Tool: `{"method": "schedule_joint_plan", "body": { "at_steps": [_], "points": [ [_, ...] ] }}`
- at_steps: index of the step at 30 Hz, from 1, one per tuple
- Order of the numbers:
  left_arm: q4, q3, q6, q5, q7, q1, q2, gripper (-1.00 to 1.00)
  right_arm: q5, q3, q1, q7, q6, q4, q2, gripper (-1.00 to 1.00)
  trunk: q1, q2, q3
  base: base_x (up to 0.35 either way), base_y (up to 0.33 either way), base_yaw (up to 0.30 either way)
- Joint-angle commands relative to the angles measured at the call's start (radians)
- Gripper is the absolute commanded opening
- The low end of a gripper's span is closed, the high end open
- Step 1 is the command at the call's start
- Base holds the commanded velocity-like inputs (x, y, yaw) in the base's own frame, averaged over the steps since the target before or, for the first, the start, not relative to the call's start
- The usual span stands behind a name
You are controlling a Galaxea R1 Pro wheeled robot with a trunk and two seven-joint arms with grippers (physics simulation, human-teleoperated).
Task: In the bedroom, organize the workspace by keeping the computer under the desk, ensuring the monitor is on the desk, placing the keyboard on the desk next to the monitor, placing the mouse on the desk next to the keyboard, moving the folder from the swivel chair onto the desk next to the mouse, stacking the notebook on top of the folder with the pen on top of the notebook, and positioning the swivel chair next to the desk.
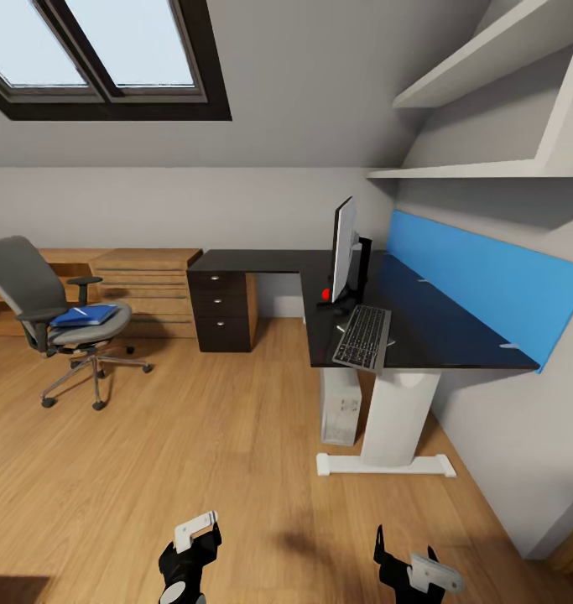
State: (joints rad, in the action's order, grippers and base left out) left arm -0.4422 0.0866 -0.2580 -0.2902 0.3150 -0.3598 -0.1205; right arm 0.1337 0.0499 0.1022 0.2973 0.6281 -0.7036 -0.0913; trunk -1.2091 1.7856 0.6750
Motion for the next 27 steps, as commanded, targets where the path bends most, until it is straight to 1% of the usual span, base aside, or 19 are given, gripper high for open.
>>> {"method": "schedule_joint_plan", "body": {
  "at_steps": [1, 4, 5, 6, 7, 8, 10, 11, 12, 13, 14, 16, 17, 18, 19, 20, 22, 25, 27],
  "points": [
    [0.0, 0.008, -0.004, -0.009, 0.007, -0.001, 0.001, 1.0, 0.01, 0.006, 0.001, 0.002, 0.005, 0.0, 0.001, 1.0, 0.0, 0.0, 0.001, 0.0, 0.0, 0.0],
    [0.0, 0.008, -0.004, -0.009, 0.007, -0.001, 0.001, 1.0, 0.01, 0.009, 0.001, 0.0, 0.004, 0.001, 0.0, 1.0, 0.0, 0.0, 0.001, 0.0, 0.0, 0.0],
    [-0.011, 0.008, 0.006, -0.01, 0.006, -0.001, 0.003, 1.0, 0.196, 0.011, 0.086, -0.004, -0.086, -0.193, -0.037, 1.0, 0.0, 0.0, 0.001, 0.0, 0.0, 0.0],
    [-0.019, 0.008, 0.01, -0.011, 0.006, -0.001, 0.003, 1.0, 0.225, 0.012, 0.097, -0.006, -0.119, -0.212, -0.039, 1.0, 0.0, 0.0, 0.001, 0.0, 0.0, 0.0],
    [-0.042, 0.008, 0.023, -0.011, 0.007, -0.001, 0.004, 1.0, 0.278, 0.012, 0.122, -0.012, -0.189, -0.247, -0.04, 1.0, 0.0, 0.0, 0.001, 0.0, 0.0, 0.0],
    [-0.057, 0.008, 0.035, -0.011, 0.007, -0.001, 0.003, 1.0, 0.302, 0.012, 0.134, -0.017, -0.224, -0.262, -0.041, 1.0, 0.0, 0.0, 0.001, 0.0, 0.0, 0.0],
    [-0.135, 0.008, 0.129, -0.011, 0.008, -0.001, 0.003, 1.0, 0.4, 0.011, 0.183, -0.046, -0.342, -0.304, -0.041, 1.0, 0.0, 0.0, 0.001, 0.0, 0.0, 0.0],
    [-0.159, 0.008, 0.165, -0.012, 0.009, -0.001, 0.003, 1.0, 0.427, 0.01, 0.195, -0.055, -0.366, -0.311, -0.04, 1.0, 0.0, 0.0, 0.001, 0.0, 0.0, 0.0],
    [-0.209, 0.008, 0.243, -0.012, 0.012, -0.001, 0.003, 1.0, 0.483, 0.007, 0.219, -0.072, -0.407, -0.32, -0.038, 1.0, 0.0, 0.0, 0.001, 0.0, 0.0, 0.0],
    [-0.287, 0.008, 0.365, -0.015, 0.013, -0.001, 0.003, 1.0, 0.571, 0.002, 0.255, -0.091, -0.458, -0.326, -0.025, 1.0, 0.0, 0.0, 0.001, 0.0, 0.0, 0.0],
    [-0.355, 0.008, 0.471, -0.02, 0.014, -0.001, 0.002, 1.0, 0.658, -0.001, 0.283, -0.102, -0.495, -0.328, 0.003, 1.0, 0.0, 0.0, 0.001, 0.0, 0.0, 0.0],
    [-0.415, 0.008, 0.569, -0.031, 0.012, -0.001, -0.004, 1.0, 0.761, -0.003, 0.301, -0.112, -0.519, -0.329, 0.044, 1.0, 0.0, 0.0, 0.001, 0.0, 0.0, 0.0],
    [-0.434, 0.007, 0.597, -0.036, 0.01, -0.001, -0.007, 1.0, 0.797, -0.003, 0.306, -0.12, -0.525, -0.329, 0.057, 1.0, 0.0, 0.0, 0.001, 0.0, 0.0, 0.0],
    [-0.447, 0.007, 0.615, -0.04, 0.008, -0.001, -0.009, 1.0, 0.821, -0.004, 0.308, -0.132, -0.529, -0.327, 0.065, 1.0, 0.0, 0.0, 0.001, 0.0, 0.0, 0.0],
    [-0.451, 0.007, 0.621, -0.043, 0.007, -0.001, -0.009, 1.0, 0.83, -0.004, 0.309, -0.137, -0.531, -0.326, 0.068, 1.0, 0.0, 0.0, 0.001, 0.0, 0.0, 0.0],
    [-0.459, 0.007, 0.637, -0.062, 0.005, -0.001, -0.009, 1.0, 0.852, -0.005, 0.312, -0.155, -0.535, -0.322, 0.076, 1.0, 0.0, 0.0, 0.001, 0.0, 0.0, 0.0],
    [-0.465, 0.005, 0.643, -0.088, 0.002, -0.001, -0.005, 1.0, 0.864, -0.006, 0.313, -0.164, -0.537, -0.322, 0.079, 1.0, 0.0, 0.0, 0.001, 0.0, 0.0, 0.0],
    [-0.469, 0.007, 0.645, -0.099, -0.001, -0.001, -0.002, 1.0, 0.875, -0.007, 0.313, -0.168, -0.537, -0.325, 0.078, 1.0, 0.0, 0.0, 0.001, 0.0, 0.0, 0.0],
    [-0.484, 0.005, 0.646, -0.103, -0.001, -0.001, -0.001, 1.0, 0.895, -0.009, 0.313, -0.169, -0.536, -0.329, 0.079, 1.0, 0.0, 0.0, 0.001, 0.0, 0.0, 0.0]
  ]
}}
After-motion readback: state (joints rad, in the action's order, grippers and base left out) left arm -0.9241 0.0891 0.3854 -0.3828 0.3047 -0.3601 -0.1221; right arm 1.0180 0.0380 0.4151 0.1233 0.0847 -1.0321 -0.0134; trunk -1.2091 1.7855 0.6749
